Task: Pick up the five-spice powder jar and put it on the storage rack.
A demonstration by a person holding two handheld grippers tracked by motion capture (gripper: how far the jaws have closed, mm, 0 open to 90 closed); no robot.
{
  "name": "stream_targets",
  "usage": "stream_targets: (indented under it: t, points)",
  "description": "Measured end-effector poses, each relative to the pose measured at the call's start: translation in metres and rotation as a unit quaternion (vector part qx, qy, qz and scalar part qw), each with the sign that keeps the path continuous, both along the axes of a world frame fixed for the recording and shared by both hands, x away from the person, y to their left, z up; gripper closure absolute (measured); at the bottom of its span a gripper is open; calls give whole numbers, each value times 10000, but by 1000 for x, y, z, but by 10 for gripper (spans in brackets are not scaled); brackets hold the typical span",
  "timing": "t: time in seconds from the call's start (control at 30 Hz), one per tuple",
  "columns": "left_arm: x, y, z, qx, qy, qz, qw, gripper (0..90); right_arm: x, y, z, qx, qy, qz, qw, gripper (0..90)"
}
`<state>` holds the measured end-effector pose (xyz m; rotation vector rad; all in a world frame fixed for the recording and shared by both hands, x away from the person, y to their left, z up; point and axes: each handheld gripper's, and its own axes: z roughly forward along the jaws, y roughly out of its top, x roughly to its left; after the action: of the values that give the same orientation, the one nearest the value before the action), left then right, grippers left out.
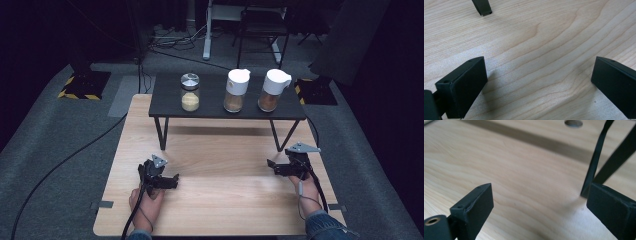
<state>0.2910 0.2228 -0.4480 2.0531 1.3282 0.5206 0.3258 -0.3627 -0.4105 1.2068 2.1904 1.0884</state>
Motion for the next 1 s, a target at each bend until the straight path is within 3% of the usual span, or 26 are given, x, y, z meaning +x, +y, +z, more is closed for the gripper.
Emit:
stream_targets:
  t: [0.67, 0.83, 1.0]
  points:
    - [0, 0, 0, 4, 3, -2, 10000, 3, 0, 2, -33, -345, 513, -250, 9978, 50]
    - [0, 0, 0, 4, 2, -2, 10000, 3, -5, 4, -40, -410, 351, -237, 9983, 25]
    - [0, 0, 0, 7, 2, -4, 10000, 3, -6, 3, -40, -400, 363, -243, 9982, 23]
